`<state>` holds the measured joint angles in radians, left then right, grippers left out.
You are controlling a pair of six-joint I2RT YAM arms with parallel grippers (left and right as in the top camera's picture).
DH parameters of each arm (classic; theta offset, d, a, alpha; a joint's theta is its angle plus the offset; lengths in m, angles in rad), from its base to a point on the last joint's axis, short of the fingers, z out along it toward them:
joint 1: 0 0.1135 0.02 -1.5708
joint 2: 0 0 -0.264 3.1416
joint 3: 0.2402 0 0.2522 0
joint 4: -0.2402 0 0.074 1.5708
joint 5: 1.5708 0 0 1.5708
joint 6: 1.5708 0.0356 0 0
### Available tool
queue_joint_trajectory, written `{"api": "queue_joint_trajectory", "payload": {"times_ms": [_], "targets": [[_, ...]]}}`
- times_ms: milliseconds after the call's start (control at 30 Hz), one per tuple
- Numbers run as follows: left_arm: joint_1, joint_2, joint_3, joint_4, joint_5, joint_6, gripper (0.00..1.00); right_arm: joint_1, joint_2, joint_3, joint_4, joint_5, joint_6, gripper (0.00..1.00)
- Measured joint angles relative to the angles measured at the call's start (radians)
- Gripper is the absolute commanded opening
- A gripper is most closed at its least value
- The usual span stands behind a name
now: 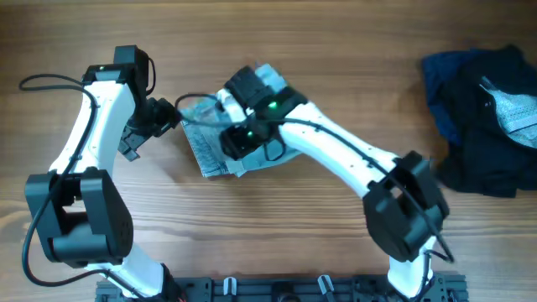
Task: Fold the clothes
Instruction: 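Fold the right end leftward over the jeans toward the left gripper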
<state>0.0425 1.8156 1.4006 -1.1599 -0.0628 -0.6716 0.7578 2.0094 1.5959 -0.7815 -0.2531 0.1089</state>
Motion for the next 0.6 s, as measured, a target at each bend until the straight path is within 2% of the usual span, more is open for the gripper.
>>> {"api": "queue_joint_trajectory", "payload": {"times_ms": [267,367,400,433,467,567,600], "targets": [[0.000,0.000,0.000,0.000,0.000,0.000,1.00,0.070,0.034,0.000,0.039,0.129,-0.010,0.67],[0.000,0.000,0.000,0.000,0.000,0.000,1.00,0.070,0.094,0.000,0.076,0.150,-0.009,0.63],[0.000,0.000,0.000,0.000,0.000,0.000,1.00,0.070,0.100,0.000,0.085,0.153,-0.008,0.52],[0.000,0.000,0.000,0.000,0.000,0.000,1.00,0.070,0.108,0.000,0.099,0.158,-0.005,0.35],[0.000,0.000,0.000,0.000,0.000,0.000,1.00,0.070,0.109,0.000,0.108,0.165,-0.003,0.29],[0.000,0.000,0.000,0.000,0.000,0.000,1.00,0.068,0.110,0.000,0.137,0.169,0.018,0.04],[0.000,0.000,0.000,0.000,0.000,0.000,1.00,0.068,0.110,0.000,0.142,0.172,0.029,0.04]]}}
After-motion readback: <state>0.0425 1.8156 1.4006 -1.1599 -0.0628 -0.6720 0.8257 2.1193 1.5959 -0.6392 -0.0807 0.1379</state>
